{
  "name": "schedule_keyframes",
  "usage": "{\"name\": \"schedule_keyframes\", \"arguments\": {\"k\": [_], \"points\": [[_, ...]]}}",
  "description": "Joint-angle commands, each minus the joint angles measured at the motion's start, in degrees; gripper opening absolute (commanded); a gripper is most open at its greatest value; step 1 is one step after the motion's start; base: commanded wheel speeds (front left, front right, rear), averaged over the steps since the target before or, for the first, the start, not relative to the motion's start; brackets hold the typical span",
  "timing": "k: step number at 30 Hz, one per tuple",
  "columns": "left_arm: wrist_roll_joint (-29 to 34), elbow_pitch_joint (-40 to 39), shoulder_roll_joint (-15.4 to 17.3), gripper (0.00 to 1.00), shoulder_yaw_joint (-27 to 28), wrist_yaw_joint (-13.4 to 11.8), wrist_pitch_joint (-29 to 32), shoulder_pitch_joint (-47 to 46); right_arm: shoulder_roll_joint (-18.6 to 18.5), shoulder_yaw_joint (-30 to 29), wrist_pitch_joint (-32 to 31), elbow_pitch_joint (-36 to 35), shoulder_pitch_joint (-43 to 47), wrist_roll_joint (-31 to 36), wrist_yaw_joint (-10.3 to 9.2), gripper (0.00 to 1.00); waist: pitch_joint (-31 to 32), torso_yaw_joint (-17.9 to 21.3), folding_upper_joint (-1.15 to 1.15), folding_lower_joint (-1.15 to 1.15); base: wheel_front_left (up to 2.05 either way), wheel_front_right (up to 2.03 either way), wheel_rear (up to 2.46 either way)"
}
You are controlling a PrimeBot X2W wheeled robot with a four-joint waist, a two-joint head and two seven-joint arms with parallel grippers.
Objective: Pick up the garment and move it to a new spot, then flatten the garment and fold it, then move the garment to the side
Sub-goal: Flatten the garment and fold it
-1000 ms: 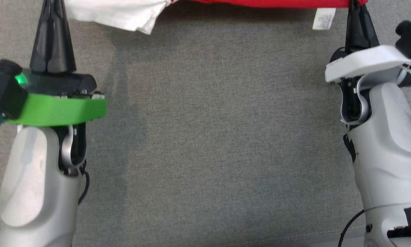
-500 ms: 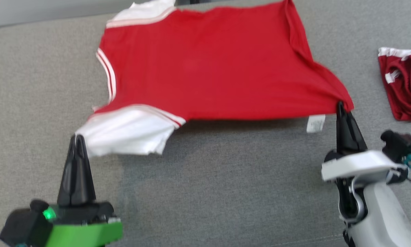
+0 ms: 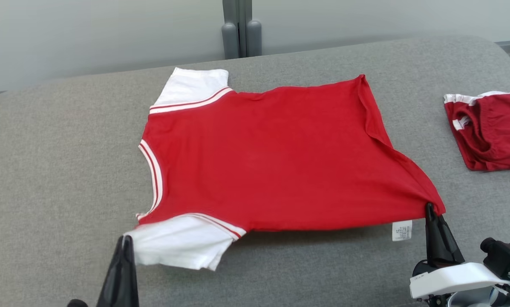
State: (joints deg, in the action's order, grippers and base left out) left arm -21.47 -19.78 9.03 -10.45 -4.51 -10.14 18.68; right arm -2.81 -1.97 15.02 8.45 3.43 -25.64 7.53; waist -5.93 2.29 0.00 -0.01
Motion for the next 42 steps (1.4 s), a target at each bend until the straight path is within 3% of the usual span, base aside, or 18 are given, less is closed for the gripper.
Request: {"name": "schedule_keyframes", "arguments": {"k": [1,14,23,31,42], "points": [[-0.8,1.2,0.1,0.0,-0.2,0.6,-0.1,0.5,-0.2,-0.3,0.2,0.8,0.2,-0.9,-0.1,0.0,0.4,0.5,0.0,0.01,0.0,0.0,0.0],[-2.1,12.5,-0.9,0.0,-1.5,2.5,-1.3,-6.8,-0.1,1.5,0.2,11.5,-5.1,-1.5,-0.09,0.0,-0.6,0.4,0.0,0.01,0.0,0.0,0.0],[0.8,22.7,-0.2,0.0,-3.1,5.4,-1.7,-23.9,-0.2,1.6,0.2,14.5,-13.2,-2.1,-0.09,0.0,-3.9,1.1,0.0,0.01,0.0,0.0,0.0],[0.9,37.7,-2.4,0.0,-1.3,5.3,-4.1,-39.9,-0.2,1.9,0.2,19.6,-23.8,-0.9,-0.09,0.0,-9.1,2.7,0.0,0.01,0.0,0.0,0.0],[2.4,45.4,-2.9,0.0,0.8,5.3,-5.1,-46.7,-0.2,2.9,0.2,23.9,-30.5,-1.1,-0.09,0.0,-12.0,2.8,0.0,0.01,0.0,0.0,0.0]]}}
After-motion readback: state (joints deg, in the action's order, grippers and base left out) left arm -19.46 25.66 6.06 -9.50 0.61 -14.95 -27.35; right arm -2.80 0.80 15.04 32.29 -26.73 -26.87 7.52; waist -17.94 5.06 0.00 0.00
